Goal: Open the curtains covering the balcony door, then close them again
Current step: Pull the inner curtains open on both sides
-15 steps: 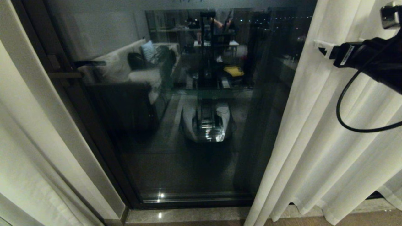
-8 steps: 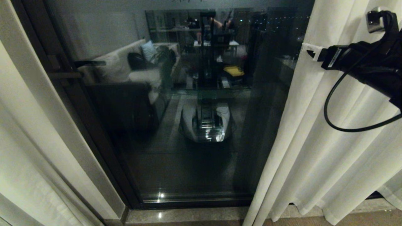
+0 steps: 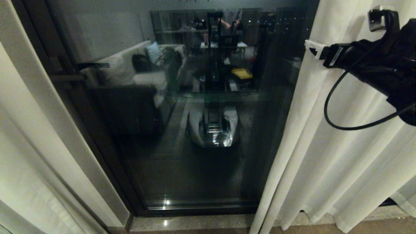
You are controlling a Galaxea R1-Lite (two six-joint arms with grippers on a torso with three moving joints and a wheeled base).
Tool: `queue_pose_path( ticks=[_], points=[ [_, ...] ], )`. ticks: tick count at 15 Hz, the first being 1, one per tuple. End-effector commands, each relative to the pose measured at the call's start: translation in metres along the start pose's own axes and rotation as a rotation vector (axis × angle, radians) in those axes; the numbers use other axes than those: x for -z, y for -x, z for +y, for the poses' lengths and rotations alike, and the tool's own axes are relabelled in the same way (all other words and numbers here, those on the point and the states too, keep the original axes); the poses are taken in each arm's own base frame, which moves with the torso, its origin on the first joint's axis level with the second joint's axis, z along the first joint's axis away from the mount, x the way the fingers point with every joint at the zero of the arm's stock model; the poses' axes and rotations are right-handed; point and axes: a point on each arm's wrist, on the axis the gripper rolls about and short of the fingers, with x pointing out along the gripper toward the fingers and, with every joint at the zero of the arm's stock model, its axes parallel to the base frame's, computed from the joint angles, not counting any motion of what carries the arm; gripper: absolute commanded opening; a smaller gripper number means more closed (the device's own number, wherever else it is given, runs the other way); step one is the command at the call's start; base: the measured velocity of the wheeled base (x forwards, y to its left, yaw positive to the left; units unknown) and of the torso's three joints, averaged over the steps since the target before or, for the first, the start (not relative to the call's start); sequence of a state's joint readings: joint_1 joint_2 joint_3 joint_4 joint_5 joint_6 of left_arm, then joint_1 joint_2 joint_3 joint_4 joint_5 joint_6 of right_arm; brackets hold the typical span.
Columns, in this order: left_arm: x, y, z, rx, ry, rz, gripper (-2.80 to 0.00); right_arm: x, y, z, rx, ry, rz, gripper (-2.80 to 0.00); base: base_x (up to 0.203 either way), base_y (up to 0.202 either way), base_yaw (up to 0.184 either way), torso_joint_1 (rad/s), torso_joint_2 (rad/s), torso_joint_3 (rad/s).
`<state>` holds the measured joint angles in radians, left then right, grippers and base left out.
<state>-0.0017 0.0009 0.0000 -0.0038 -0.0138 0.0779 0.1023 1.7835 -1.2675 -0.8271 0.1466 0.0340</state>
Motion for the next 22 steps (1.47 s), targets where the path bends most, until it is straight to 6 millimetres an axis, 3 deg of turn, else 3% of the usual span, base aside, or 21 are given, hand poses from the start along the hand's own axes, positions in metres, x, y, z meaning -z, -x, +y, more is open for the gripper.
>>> queue_pose_path(
  ticks=[1,5,11,12,17,22],
  points=[
    [0.000,0.000,0.000,0.000,0.000,-0.002,-2.80,0.004,-0.011,-0.002,0.000,0.004,-0.016,0.00,0.000,0.000,0.000,0.000,0.00,0.000],
    [0.000,0.000,0.000,0.000,0.000,-0.002,-2.80,0.001,-0.019,-0.005,0.005,0.013,-0.043,0.00,0.000,0.000,0.000,0.000,0.00,0.000],
    [0.000,0.000,0.000,0.000,0.000,-0.002,-2.80,-0.005,-0.015,-0.015,0.033,0.026,-0.055,0.00,0.000,0.000,0.000,0.000,0.00,0.000],
    [0.000,0.000,0.000,0.000,0.000,-0.002,-2.80,-0.008,-0.014,-0.016,0.036,0.028,-0.062,-2.80,0.000,0.000,0.000,0.000,0.00,0.000],
    [0.000,0.000,0.000,0.000,-0.002,-0.002,-2.80,-0.018,-0.002,-0.013,0.035,0.029,-0.071,-2.80,0.000,0.000,0.000,0.000,0.00,0.000],
    [0.000,0.000,0.000,0.000,0.000,-0.002,-2.80,-0.021,0.026,-0.008,0.035,0.024,-0.084,-2.80,0.000,0.000,0.000,0.000,0.00,0.000]
  ],
)
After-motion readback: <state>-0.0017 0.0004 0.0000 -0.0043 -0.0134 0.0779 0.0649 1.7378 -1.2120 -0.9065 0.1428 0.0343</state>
